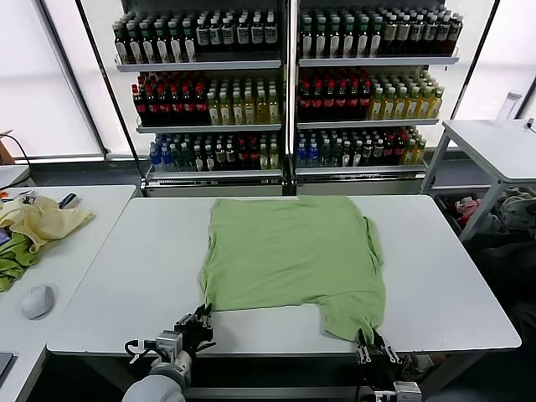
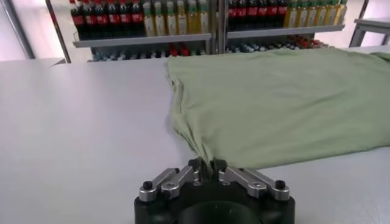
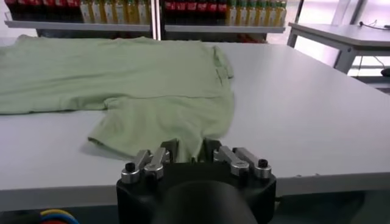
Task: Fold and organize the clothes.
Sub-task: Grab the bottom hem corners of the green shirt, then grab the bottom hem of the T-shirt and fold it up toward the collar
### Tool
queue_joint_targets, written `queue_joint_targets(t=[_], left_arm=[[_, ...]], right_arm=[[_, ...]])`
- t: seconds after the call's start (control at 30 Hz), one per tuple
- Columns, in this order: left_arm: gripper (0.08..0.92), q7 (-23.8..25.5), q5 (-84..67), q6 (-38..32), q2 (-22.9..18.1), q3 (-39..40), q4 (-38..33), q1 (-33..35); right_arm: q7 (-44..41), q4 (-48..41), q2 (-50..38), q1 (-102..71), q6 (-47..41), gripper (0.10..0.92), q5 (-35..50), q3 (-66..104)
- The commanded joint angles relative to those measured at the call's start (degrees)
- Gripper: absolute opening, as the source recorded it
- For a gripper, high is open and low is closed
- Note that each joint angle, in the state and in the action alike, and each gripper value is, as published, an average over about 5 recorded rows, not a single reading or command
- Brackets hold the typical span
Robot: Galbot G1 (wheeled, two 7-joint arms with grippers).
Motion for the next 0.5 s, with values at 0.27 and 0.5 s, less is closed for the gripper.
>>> queue_joint_targets(t=[0.27,0.5], left_arm=[[0.089,0.43,-3.47,-4.98,2.75,-1.12,-5.24,1.01],[0.089,1.47,-5.28,-5.66,7.09,-1.32,-6.42,-0.8]], right_arm=[[-1.78,2.54,-2.07,1.13,2.79,0.136,1.16,2.97],[-2.24,2.53,-5.64,5.69,4.09,0.136,3.47,5.11]])
